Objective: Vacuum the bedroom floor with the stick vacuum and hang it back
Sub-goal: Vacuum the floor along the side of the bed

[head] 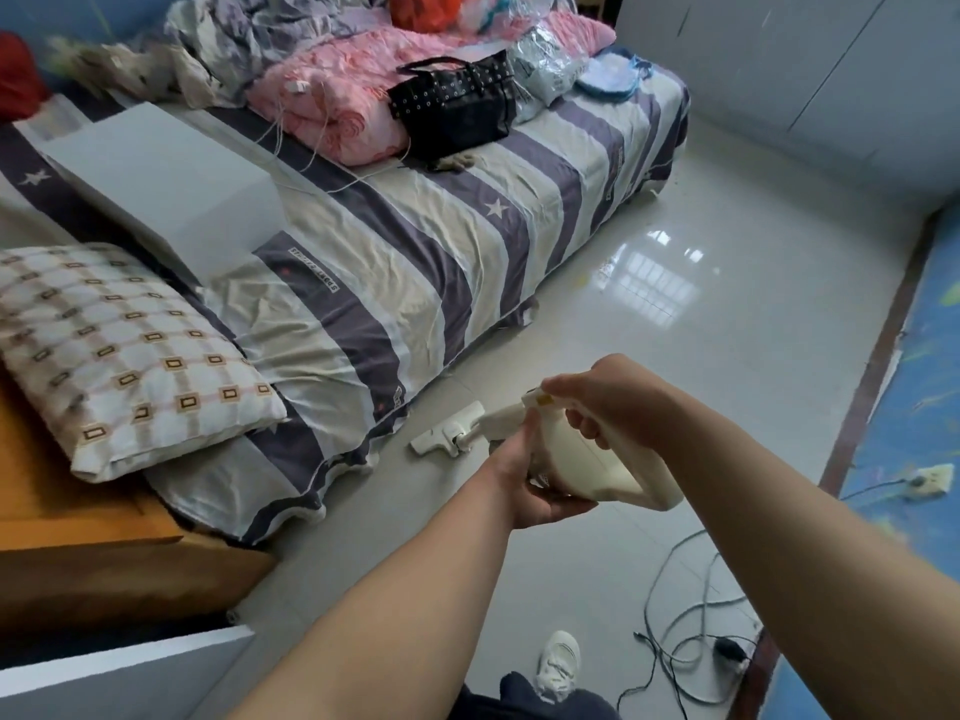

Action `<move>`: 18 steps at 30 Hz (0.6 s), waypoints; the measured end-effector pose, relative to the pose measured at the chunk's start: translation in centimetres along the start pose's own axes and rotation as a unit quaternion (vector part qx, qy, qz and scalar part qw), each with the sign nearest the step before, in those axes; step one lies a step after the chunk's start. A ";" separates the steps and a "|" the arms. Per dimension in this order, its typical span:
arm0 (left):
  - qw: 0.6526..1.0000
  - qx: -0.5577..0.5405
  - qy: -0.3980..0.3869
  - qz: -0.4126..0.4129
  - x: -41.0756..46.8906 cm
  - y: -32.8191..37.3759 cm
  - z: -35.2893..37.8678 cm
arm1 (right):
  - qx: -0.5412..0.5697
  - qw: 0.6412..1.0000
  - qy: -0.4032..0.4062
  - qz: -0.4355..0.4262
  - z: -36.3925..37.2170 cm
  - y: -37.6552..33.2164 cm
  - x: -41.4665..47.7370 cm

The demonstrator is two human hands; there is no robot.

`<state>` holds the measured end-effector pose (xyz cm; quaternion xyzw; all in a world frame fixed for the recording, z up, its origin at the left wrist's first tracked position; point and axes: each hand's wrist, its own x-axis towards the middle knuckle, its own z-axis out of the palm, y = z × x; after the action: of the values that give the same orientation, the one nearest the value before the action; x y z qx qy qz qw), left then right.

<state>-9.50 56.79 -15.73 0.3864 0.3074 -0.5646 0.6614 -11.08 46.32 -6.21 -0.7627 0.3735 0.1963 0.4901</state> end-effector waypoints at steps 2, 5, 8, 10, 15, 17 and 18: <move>0.999 0.030 -0.005 -0.009 -1.2 0.7 -1.4 | 0.010 1.000 0.010 0.010 1.6 -0.8 -0.7; 0.997 0.068 -0.014 -0.033 -2.2 1.5 -3.7 | 0.026 0.999 0.025 0.024 4.1 -1.5 -1.9; 0.995 0.068 -0.022 -0.062 -3.1 1.9 -6.0 | 0.043 0.998 0.045 0.030 6.4 -1.7 -3.2; 0.994 0.075 -0.025 -0.073 -3.7 2.0 -7.2 | 0.052 0.996 0.058 0.040 7.7 -1.7 -3.9; 0.992 0.091 -0.027 -0.086 -4.4 1.5 -9.5 | 0.082 0.992 0.075 0.061 10.0 -1.4 -5.4; 0.991 0.097 -0.030 -0.093 -4.9 1.1 -10.2 | 0.089 0.991 0.076 0.065 10.8 -1.1 -5.9; 0.990 0.103 -0.032 -0.093 -5.0 0.9 -10.5 | 0.092 0.990 0.076 0.068 11.1 -1.0 -6.1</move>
<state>-9.16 68.43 -16.70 0.4041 0.2612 -0.6642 0.5721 -13.53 58.84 -6.47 -0.6998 0.4774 0.1351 0.5140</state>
